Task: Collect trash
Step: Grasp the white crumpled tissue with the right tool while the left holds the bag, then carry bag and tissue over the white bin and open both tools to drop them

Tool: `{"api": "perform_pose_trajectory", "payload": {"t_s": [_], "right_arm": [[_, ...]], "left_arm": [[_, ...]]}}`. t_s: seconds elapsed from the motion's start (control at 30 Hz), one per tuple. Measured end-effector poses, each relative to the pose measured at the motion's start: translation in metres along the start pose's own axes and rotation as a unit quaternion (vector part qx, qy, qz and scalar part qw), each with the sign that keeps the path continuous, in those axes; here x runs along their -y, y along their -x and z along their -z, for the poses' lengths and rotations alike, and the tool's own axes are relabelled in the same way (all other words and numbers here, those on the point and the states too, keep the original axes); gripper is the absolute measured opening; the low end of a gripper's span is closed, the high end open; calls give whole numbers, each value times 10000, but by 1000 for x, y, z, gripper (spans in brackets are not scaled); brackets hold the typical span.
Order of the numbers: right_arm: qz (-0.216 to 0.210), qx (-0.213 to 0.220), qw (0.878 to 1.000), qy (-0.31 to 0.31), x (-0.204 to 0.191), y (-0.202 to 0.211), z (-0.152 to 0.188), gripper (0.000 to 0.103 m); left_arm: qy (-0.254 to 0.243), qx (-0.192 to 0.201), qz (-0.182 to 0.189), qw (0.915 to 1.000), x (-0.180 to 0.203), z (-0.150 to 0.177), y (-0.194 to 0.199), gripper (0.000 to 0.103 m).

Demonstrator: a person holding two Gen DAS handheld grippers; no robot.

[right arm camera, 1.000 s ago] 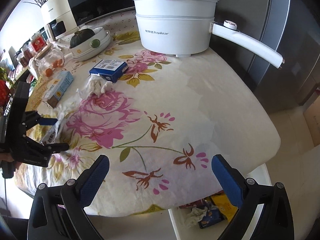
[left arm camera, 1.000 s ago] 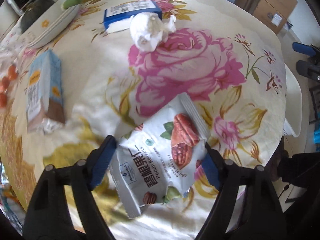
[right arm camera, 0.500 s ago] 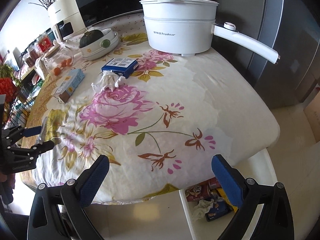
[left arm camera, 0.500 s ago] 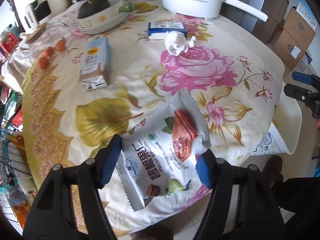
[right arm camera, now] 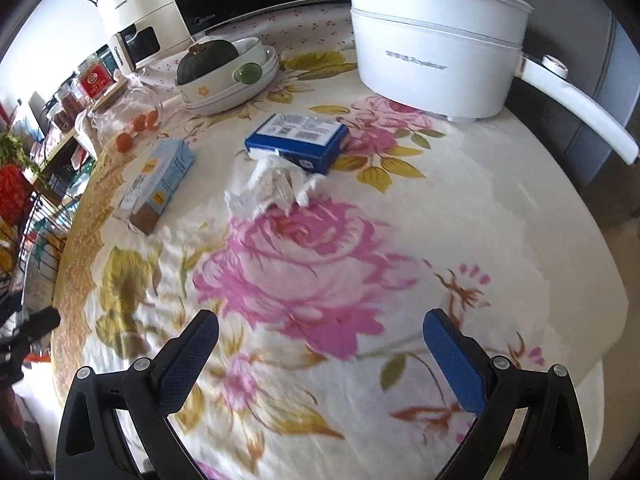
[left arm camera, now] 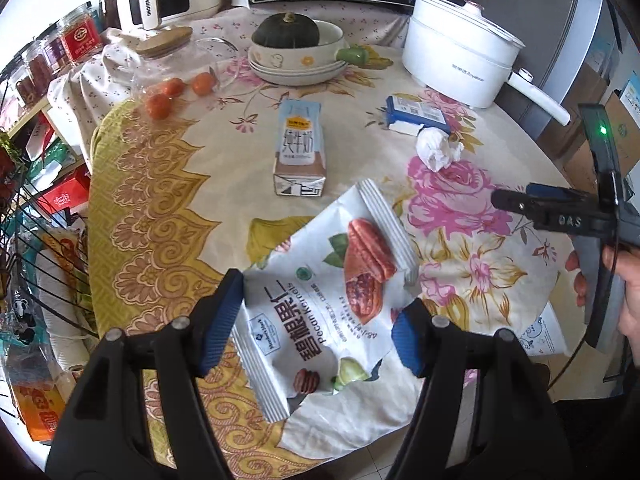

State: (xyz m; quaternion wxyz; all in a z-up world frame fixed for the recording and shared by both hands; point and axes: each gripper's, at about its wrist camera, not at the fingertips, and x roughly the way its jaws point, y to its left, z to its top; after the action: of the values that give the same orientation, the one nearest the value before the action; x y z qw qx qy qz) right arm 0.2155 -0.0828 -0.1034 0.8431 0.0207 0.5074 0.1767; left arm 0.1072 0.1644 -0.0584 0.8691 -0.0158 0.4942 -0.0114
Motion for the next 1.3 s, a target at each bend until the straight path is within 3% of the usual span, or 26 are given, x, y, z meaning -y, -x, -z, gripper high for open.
{"api": "perform_pose_trajectory", "payload": {"t_s": [0.1,0.27,0.33,0.43,0.5,0.53,0.7,0.9,1.3], "right_arm": [[-30,75,10000,-51,-17,-26,-25,103],[281,121,9994,-136,-26,-65,-52,103],[399,90,9990,-190,-23,-79,-57,98],[759,223,9969,-57,-25,-85,-59,64],[729,245,9970,55,-26,-82,-59,33],[630,212,9978,49,-25,-78,-57,31],[611,239,9975,265,-21,-43,-42,31],[722,327,9959,427,-3,28,-13,31],[1009,411,9935,321,57,138,66,31]], "left_arm": [[22,6,-53,10000,-10,2,3,69],[99,23,-194,9998,-33,6,6,69],[246,6,-179,9995,-43,7,5,69],[382,3,-132,9992,-50,7,5,69],[414,58,-93,9991,-51,6,8,69],[408,87,-77,9991,-49,6,9,69],[355,195,60,9992,-37,3,17,69],[50,422,257,9988,-5,4,32,69],[-184,370,779,9961,66,21,43,69]]}}
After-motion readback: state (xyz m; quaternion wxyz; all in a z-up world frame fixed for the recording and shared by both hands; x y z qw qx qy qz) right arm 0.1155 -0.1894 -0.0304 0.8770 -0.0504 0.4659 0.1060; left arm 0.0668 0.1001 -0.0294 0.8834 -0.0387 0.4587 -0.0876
